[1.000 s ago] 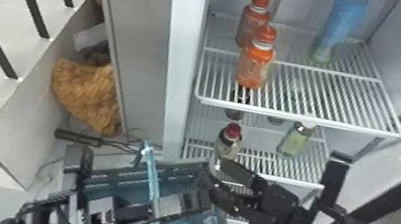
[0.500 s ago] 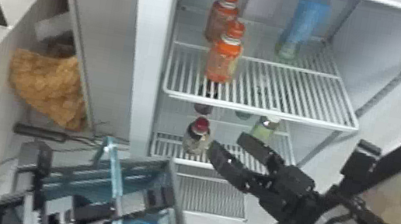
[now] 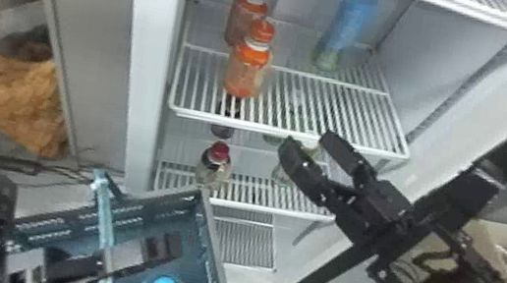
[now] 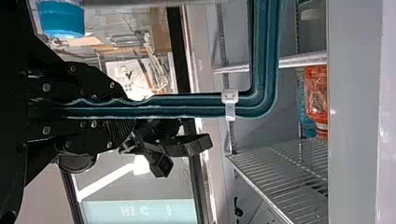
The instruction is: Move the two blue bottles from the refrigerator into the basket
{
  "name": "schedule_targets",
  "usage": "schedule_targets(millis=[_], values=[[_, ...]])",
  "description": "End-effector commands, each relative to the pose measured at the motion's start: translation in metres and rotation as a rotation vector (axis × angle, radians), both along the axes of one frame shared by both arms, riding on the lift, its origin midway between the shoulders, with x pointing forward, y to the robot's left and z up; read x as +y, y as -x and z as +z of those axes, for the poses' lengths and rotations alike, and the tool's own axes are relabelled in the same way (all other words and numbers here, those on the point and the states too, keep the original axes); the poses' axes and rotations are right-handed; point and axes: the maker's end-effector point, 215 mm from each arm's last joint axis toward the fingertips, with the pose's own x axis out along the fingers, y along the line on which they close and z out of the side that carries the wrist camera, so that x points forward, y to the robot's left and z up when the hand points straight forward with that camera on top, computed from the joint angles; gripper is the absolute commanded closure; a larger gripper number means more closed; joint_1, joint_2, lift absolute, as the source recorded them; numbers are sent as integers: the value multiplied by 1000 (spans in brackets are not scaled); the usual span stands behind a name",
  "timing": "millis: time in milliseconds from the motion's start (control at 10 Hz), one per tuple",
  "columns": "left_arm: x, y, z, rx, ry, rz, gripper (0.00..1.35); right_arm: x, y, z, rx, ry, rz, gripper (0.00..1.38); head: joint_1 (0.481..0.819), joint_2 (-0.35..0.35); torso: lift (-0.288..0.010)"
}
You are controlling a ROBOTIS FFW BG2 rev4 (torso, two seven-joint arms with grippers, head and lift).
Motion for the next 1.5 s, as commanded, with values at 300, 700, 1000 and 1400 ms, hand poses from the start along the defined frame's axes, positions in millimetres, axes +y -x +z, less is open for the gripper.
schedule_targets(millis=[300,700,1000,1400], values=[[-1,-1,1,-4,1,-2,1202,-63,-38,30,-134,43,-177,182,695,-312,-10],[-1,-1,0,-1,-1,-4,1202,-106,-87,32,-186,81,-295,193,695,-350,-10],[-1,-2,-1,0,-2,-3,1202,-120,-132,18,-170,86,-338,194,695,-350,-10],[-4,-1,-1,2,2,-11,1202,-116,-175,13,-165,82,-358,194,695,-350,-10]])
